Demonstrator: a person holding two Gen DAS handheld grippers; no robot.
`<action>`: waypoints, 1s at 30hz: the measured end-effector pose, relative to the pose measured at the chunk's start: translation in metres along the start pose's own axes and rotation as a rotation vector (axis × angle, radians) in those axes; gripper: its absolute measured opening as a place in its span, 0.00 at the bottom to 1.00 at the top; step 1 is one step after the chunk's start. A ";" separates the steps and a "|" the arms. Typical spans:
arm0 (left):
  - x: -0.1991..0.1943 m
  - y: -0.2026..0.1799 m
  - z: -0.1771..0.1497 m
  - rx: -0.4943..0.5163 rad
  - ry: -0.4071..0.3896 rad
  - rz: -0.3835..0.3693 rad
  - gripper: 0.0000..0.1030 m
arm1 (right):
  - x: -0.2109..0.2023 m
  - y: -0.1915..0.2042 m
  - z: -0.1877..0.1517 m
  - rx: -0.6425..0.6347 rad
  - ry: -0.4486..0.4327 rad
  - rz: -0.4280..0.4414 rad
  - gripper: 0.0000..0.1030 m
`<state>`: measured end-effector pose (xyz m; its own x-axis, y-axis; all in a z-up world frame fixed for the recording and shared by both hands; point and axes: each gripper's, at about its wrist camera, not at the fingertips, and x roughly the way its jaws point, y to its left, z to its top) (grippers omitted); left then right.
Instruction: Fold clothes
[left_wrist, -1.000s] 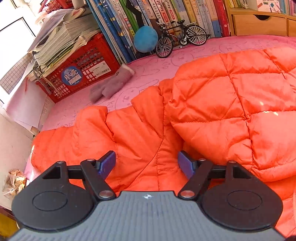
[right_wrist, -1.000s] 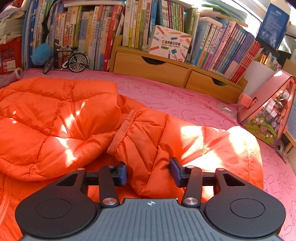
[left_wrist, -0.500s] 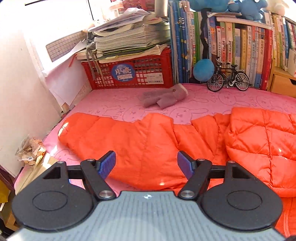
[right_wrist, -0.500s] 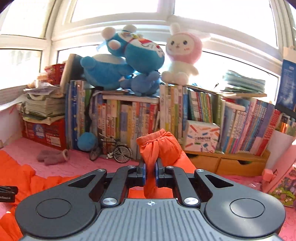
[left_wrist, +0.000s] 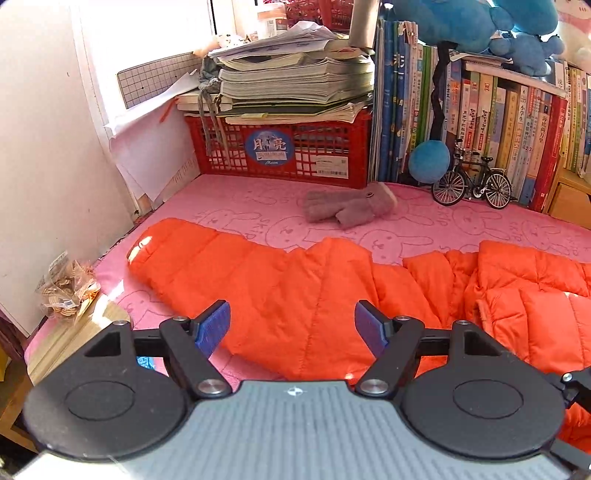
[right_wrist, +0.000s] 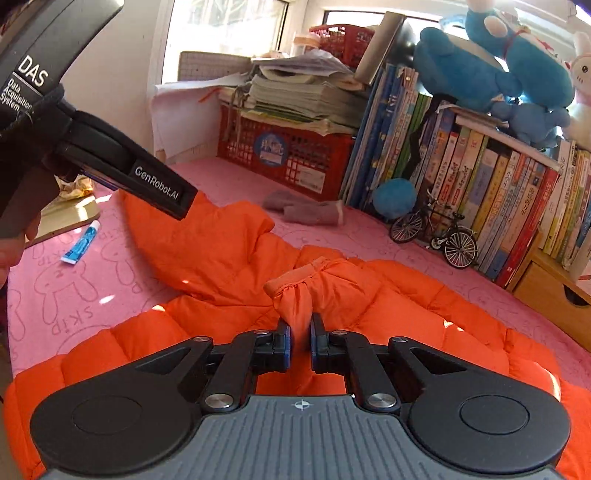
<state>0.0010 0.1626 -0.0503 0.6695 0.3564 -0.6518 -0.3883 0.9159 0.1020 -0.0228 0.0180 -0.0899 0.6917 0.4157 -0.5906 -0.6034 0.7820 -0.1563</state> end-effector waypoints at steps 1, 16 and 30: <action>0.000 -0.004 0.002 0.007 -0.006 -0.015 0.72 | 0.001 0.003 -0.003 -0.006 0.013 0.001 0.26; -0.002 -0.101 -0.013 0.272 -0.088 -0.170 0.74 | -0.069 -0.086 -0.056 0.306 0.041 -0.438 0.61; 0.049 -0.095 -0.040 0.361 0.087 0.007 0.75 | -0.011 -0.131 -0.081 0.396 0.151 -0.527 0.45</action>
<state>0.0453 0.0859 -0.1217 0.6051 0.3603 -0.7100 -0.1343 0.9251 0.3551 0.0162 -0.1263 -0.1270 0.7730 -0.1151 -0.6239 0.0105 0.9856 -0.1687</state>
